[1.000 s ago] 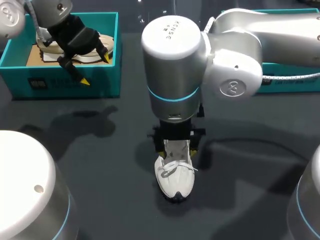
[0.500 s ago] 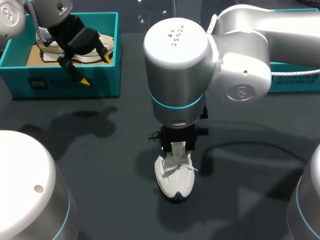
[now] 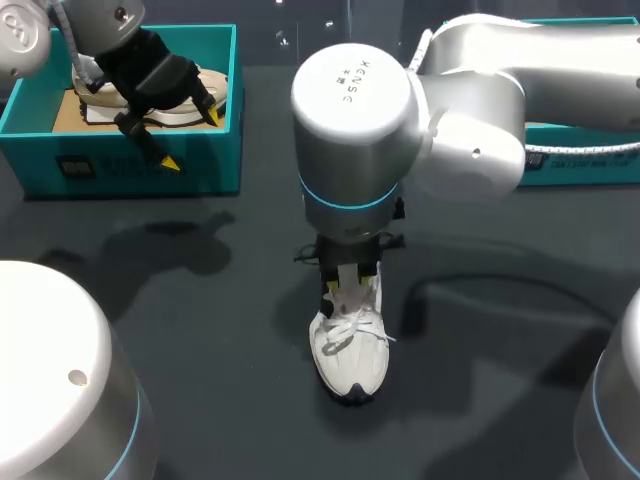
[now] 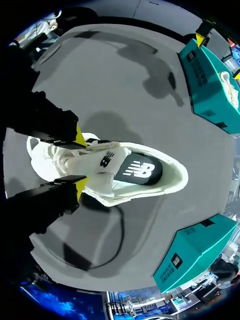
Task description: Take the shoe out of the shoebox, open the shoe tongue, remove and reinsert the insole, then place the shoe into the shoebox
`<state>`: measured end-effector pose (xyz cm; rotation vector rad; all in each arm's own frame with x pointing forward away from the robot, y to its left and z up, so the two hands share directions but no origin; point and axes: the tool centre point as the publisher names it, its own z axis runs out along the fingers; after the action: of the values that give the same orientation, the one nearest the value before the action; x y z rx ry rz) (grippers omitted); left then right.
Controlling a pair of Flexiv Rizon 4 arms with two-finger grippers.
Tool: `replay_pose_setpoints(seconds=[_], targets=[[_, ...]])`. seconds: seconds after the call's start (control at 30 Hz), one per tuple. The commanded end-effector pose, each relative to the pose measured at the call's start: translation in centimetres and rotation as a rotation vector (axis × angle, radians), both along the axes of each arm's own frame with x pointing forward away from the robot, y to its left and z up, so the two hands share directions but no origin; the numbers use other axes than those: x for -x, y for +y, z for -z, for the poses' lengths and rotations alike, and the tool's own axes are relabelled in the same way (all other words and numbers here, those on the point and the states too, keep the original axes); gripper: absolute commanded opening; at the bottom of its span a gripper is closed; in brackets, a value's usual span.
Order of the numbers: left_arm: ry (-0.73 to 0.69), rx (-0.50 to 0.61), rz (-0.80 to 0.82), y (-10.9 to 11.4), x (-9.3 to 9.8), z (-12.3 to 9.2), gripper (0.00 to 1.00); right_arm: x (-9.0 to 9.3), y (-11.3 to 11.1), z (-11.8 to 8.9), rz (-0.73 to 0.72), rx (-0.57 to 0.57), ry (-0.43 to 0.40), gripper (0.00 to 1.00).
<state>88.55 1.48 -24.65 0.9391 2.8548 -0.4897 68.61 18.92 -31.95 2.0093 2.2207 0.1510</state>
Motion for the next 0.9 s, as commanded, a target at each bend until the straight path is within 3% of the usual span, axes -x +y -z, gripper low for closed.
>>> replay_pose_setpoints(seconds=[0.03,0.17,0.37,0.47,0.77,0.9], targets=[[-0.001,-0.002,0.001,0.0,0.0,0.0,1.00,-1.5,-1.5,2.5,-0.004,-0.078,0.039,0.30],[-0.001,-0.002,0.001,0.0,0.0,0.0,1.00,-1.8,-1.6,3.1,-0.008,-0.095,0.047,0.29],[-0.001,-0.002,0.001,0.0,0.0,0.0,1.00,-1.1,-0.9,0.3,-0.038,-0.021,-0.035,0.29],[-0.001,-0.002,0.001,0.0,0.0,0.0,1.00,-1.3,-0.8,0.0,-0.056,-0.007,-0.051,0.30],[-0.001,-0.002,0.001,0.0,0.0,0.0,1.00,-4.3,-1.3,3.4,-0.131,-0.080,-0.004,0.28],[-0.001,-0.002,0.001,0.0,0.0,0.0,1.00,-4.8,-1.3,4.2,-0.146,-0.106,0.018,0.28]])
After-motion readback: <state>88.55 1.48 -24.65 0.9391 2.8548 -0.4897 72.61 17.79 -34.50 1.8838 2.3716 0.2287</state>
